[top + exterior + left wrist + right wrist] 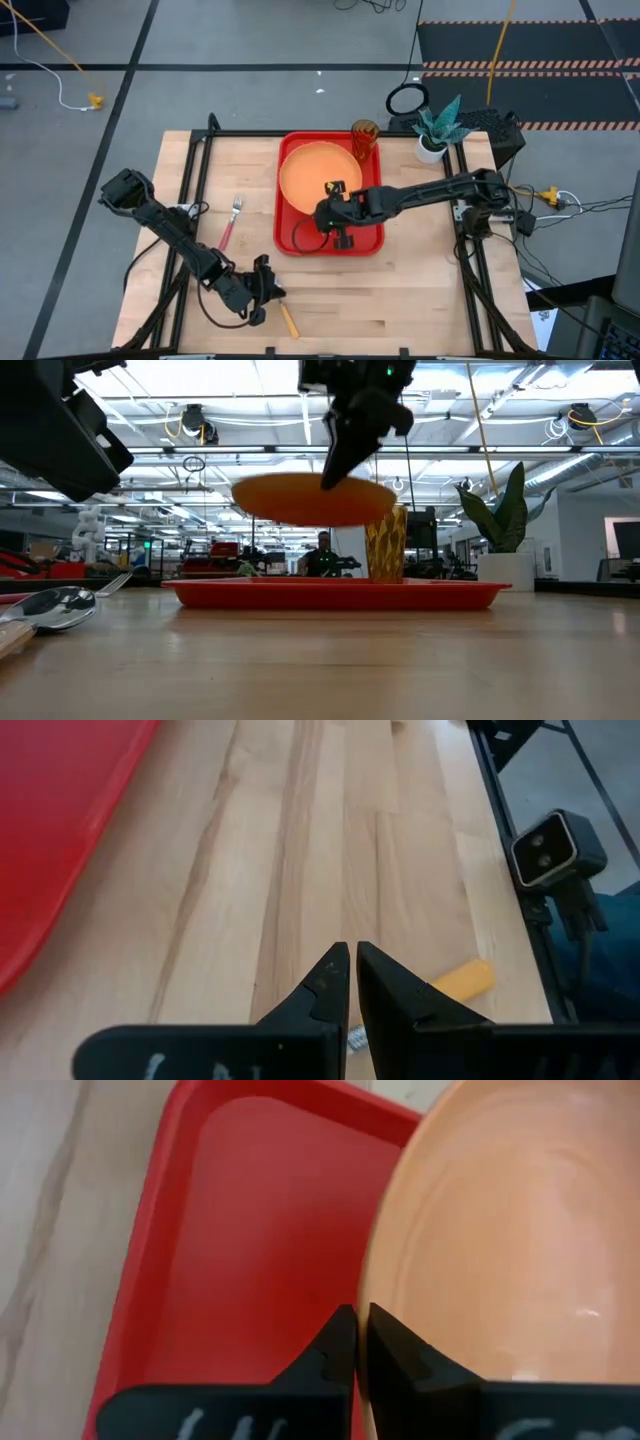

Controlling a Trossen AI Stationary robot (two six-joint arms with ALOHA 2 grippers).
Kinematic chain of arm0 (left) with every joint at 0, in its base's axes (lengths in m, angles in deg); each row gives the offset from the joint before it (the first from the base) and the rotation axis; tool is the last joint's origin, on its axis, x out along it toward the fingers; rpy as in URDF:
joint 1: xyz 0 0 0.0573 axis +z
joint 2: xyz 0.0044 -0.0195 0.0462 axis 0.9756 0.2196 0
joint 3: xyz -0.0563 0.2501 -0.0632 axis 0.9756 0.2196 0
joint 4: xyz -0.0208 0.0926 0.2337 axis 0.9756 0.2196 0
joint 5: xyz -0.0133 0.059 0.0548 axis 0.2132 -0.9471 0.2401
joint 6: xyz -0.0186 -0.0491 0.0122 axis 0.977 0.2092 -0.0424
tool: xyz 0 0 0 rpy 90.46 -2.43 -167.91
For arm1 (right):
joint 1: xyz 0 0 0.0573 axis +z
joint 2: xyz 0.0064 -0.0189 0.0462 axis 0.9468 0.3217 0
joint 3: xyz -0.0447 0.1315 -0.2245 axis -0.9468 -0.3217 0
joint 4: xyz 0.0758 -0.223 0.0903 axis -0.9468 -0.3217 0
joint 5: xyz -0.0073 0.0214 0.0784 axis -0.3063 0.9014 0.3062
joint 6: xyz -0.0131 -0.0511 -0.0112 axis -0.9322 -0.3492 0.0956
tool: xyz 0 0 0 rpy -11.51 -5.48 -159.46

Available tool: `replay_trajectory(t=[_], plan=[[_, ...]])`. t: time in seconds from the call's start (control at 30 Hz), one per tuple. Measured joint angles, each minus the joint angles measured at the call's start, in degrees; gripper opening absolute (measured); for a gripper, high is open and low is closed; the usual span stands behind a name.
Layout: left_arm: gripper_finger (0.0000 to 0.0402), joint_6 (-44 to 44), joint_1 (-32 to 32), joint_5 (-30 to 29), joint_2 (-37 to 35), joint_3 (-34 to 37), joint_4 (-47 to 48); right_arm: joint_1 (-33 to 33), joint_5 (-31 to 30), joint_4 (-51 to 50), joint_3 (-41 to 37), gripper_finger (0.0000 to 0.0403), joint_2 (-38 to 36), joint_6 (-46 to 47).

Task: Pick and place plate/cup/fork/spoon on tray
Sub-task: Put the yellow plate on the red serving tray to the bottom left of the yellow cup

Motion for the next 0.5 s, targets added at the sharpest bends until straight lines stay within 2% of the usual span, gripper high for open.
replay_trajectory(t=[0.5], plan=[[0.0026,-0.87,2.16,0.01,-0.02,0.00,0.02,-3.33,0.72,9.25,-9.89,0.0000,0.00,-0.33]])
